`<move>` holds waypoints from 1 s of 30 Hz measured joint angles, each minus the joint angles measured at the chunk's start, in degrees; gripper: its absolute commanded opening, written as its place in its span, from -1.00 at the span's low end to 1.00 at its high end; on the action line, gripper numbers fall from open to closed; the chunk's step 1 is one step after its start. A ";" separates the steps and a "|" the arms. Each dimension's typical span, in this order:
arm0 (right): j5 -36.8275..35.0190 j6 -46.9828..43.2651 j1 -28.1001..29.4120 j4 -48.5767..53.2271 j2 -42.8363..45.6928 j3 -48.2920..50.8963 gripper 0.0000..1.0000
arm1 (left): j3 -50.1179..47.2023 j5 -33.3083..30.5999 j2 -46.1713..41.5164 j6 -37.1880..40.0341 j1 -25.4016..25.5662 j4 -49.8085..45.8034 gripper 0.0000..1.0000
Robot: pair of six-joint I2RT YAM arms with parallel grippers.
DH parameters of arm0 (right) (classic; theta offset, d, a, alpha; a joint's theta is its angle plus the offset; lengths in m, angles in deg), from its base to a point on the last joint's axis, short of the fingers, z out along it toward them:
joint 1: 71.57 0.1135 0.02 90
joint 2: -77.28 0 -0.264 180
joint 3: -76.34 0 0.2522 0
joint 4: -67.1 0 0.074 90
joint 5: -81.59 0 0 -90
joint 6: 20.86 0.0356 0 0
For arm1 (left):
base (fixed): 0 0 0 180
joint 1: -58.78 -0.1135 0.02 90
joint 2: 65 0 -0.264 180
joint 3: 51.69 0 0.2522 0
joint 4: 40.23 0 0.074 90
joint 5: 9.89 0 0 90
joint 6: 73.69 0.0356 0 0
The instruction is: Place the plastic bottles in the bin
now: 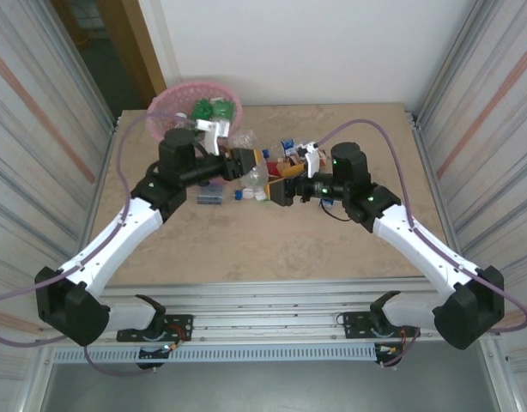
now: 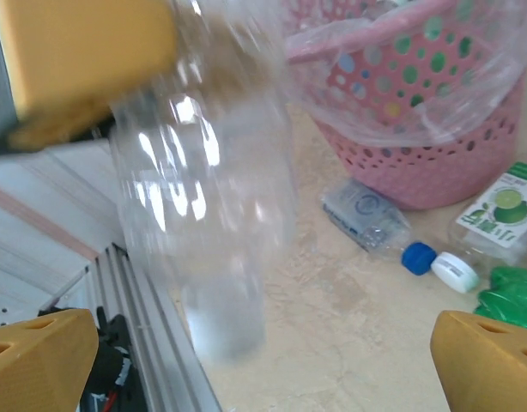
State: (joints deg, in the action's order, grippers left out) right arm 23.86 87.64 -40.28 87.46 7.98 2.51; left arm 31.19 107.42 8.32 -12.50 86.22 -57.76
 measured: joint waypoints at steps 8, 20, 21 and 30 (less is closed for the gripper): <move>-7.87 -1.03 -2.19 7.39 4.92 0.00 0.95 | 14.71 -2.40 2.01 7.28 -11.26 -7.48 -0.30; -22.88 0.59 -3.67 13.86 7.63 0.00 0.95 | 42.40 -6.27 22.71 17.05 -22.38 -21.90 -0.30; -23.63 0.72 -3.69 14.14 7.63 0.00 0.95 | 44.65 -7.15 24.76 18.18 -22.95 -23.74 -0.30; -26.29 2.36 -4.00 14.95 7.63 0.00 0.95 | 57.51 -17.16 35.80 30.27 -23.96 -34.71 -0.31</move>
State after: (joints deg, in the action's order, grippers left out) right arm -2.43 90.00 -44.28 102.41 15.61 2.51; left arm 88.70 90.26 44.12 17.77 62.27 -92.47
